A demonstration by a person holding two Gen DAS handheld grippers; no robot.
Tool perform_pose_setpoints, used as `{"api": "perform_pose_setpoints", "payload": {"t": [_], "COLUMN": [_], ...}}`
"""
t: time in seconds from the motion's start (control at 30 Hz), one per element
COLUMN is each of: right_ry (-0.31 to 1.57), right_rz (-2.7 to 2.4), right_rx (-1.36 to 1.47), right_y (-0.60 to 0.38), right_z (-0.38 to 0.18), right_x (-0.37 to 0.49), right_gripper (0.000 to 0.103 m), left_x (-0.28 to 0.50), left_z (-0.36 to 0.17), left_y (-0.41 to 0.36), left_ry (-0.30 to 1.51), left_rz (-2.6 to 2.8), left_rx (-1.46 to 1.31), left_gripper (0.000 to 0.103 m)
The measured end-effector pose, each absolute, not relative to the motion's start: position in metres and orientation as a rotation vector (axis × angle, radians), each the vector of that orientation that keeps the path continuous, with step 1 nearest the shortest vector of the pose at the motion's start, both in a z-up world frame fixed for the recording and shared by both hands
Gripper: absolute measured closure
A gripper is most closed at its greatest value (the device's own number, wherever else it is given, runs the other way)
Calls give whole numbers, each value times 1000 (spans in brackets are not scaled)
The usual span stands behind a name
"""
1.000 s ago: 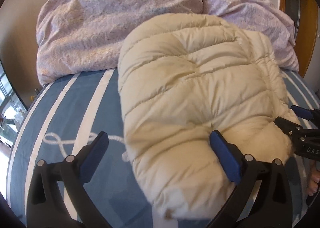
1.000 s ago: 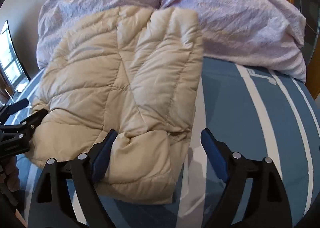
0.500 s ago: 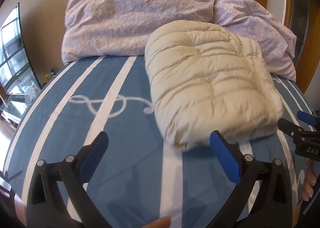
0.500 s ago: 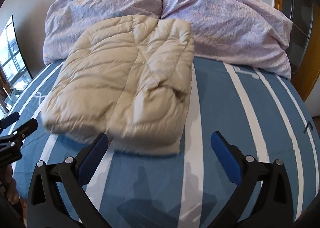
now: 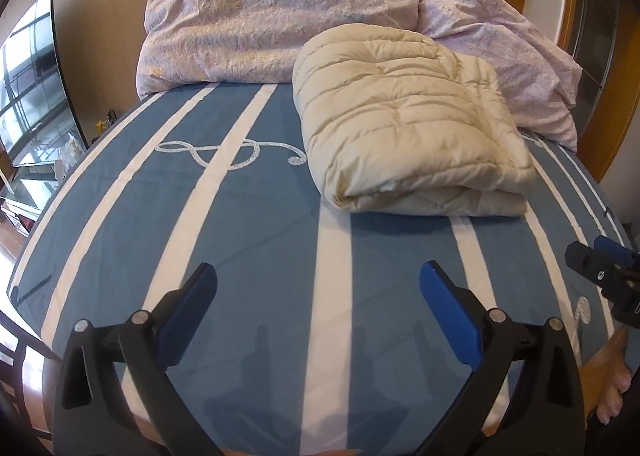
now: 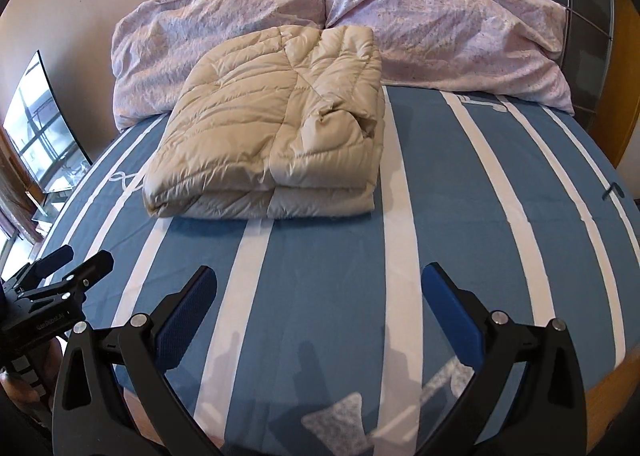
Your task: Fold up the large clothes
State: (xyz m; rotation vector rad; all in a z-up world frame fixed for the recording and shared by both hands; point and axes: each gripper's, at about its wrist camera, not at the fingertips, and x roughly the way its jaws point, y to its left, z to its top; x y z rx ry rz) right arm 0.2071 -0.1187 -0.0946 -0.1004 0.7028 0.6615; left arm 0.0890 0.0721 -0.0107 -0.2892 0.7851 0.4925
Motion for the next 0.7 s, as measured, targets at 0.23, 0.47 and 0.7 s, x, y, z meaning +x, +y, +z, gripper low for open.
{"api": "perform_pose_setpoints", "payload": {"t": [0.23, 0.47, 0.7], "right_ry": [691, 674, 668], "right_rz": [667, 682, 699], "right_rx": [-89, -89, -81], "right_y": [-126, -129, -130], "right_z": [-88, -79, -74], "right_x": [195, 183, 176], "right_gripper": [1, 1, 1], "left_x": [80, 78, 73], "left_z": [-2, 3, 10], "left_y": [60, 53, 48], "left_ry": [769, 780, 767], "left_rz": [451, 445, 411], "left_rx": [-306, -300, -318], "left_gripper": [2, 2, 2]}}
